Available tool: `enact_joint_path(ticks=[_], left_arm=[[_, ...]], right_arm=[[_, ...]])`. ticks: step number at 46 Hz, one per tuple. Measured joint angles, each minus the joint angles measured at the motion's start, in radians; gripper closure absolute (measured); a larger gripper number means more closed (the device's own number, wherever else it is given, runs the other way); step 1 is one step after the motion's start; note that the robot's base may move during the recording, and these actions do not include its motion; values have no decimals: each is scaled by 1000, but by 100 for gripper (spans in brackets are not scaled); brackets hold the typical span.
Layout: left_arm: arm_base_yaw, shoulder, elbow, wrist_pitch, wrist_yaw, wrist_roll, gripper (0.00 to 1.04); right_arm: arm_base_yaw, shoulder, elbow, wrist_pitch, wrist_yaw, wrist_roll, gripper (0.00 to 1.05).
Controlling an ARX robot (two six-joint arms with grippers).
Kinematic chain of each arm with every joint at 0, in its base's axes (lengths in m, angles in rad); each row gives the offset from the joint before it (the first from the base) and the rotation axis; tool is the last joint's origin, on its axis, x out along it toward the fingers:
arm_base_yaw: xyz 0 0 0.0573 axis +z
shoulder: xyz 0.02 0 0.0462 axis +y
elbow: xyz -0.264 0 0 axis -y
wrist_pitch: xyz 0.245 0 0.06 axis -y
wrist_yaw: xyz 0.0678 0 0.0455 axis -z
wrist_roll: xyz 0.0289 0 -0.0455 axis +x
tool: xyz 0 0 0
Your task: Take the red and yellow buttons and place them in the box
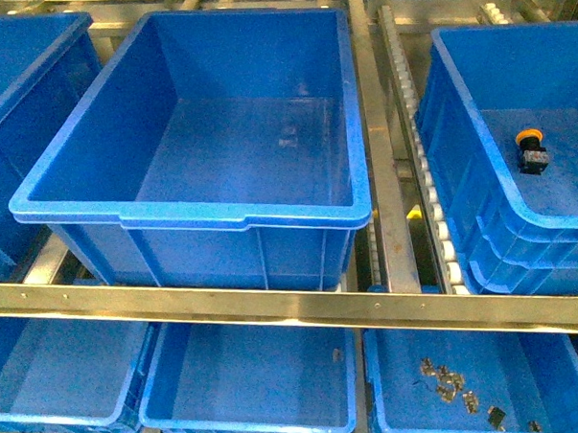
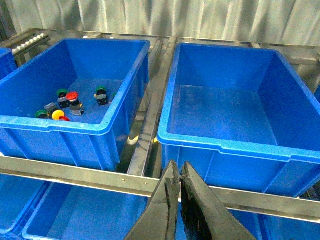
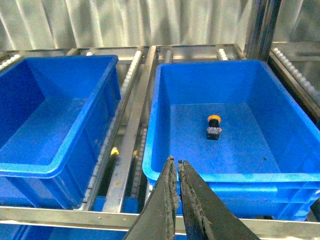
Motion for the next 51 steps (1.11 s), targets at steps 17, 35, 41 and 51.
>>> enact_joint_path(ticks=[17, 35, 41, 51], left_arm=[[0, 0, 0, 0, 0, 0, 103], [0, 0, 0, 0, 0, 0, 103], [0, 0, 0, 0, 0, 0, 91], [1, 0, 0, 0, 3, 0, 39]], right_arm=[[0, -146, 0, -152, 0, 0, 102], [0, -286, 0, -291, 0, 0, 78], [0, -286, 0, -291, 0, 0, 57], [1, -287, 1, -292, 6, 0, 7]])
